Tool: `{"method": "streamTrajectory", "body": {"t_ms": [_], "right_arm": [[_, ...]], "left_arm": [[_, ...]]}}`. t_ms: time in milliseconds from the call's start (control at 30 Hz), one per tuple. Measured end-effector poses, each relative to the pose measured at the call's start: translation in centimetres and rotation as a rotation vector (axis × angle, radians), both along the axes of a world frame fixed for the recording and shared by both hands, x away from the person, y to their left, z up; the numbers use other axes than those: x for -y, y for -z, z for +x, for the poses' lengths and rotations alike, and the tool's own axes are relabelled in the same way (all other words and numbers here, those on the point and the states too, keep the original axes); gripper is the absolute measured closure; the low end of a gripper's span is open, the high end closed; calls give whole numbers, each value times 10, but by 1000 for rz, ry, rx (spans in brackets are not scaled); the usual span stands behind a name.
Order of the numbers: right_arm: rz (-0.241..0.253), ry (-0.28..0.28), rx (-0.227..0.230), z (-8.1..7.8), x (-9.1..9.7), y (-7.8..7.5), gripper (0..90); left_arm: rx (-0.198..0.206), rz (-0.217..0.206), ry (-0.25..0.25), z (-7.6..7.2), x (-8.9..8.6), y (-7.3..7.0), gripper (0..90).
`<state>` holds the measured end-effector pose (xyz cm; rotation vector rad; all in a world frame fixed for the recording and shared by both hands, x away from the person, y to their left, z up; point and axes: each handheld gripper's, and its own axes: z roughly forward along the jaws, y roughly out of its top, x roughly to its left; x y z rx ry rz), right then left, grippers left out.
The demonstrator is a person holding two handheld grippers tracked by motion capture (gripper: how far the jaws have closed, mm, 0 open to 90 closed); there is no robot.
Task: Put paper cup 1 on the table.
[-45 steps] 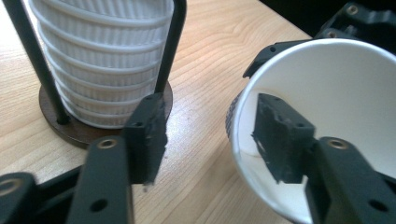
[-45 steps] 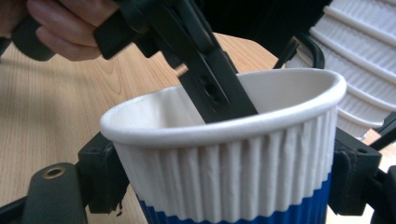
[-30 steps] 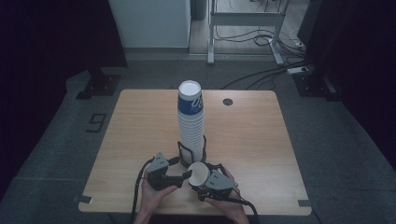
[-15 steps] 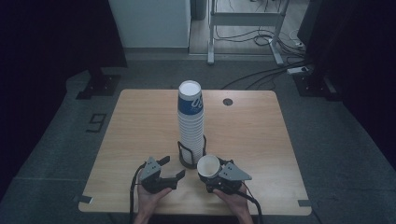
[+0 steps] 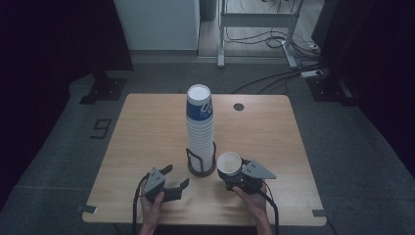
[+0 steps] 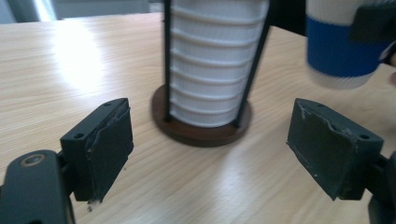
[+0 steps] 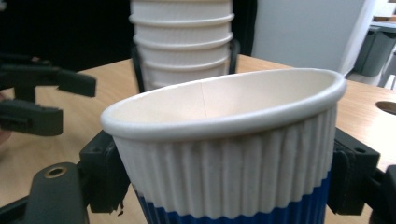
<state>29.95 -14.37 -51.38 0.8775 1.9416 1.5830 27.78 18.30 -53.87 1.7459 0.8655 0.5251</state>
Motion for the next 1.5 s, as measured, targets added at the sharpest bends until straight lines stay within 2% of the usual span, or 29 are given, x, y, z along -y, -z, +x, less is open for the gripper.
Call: {"method": "streamTrajectory", "body": {"t_ms": [267,433,533,600,733,833,933,1000,1100,1167,1333,1400,1500], "right_arm": [[17,52,-13,19,4,-1,179],[30,86,-16,29,10,0,179],[22,105,-25,37,13,2,178],[40,110,-21,42,15,2,178],[38,121,-12,52,13,-2,178],[26,131,-20,60,11,-3,177],[18,139,-24,69,8,-3,177],[19,148,-35,75,7,1,177],[-12,151,-63,84,6,12,176],[-26,171,-61,88,4,16,174],[-11,175,-60,94,2,20,173],[-22,185,-52,96,1,22,172],[-41,177,-73,102,-3,24,171]], "left_arm": [[30,42,-60,1,-1,4,141],[43,25,-57,2,1,5,140],[32,6,-50,2,1,5,140],[34,12,-56,2,1,5,140],[50,16,-59,1,2,5,141],[40,-33,-44,1,0,5,141],[59,-55,-43,-1,-1,6,140],[60,-57,-39,-1,-1,6,140],[74,-35,-44,-3,1,6,141],[86,-30,-52,-4,2,6,143],[91,-30,-54,-5,1,6,143],[98,-33,-55,-5,1,6,144],[95,-42,-54,-5,0,7,144]]}}
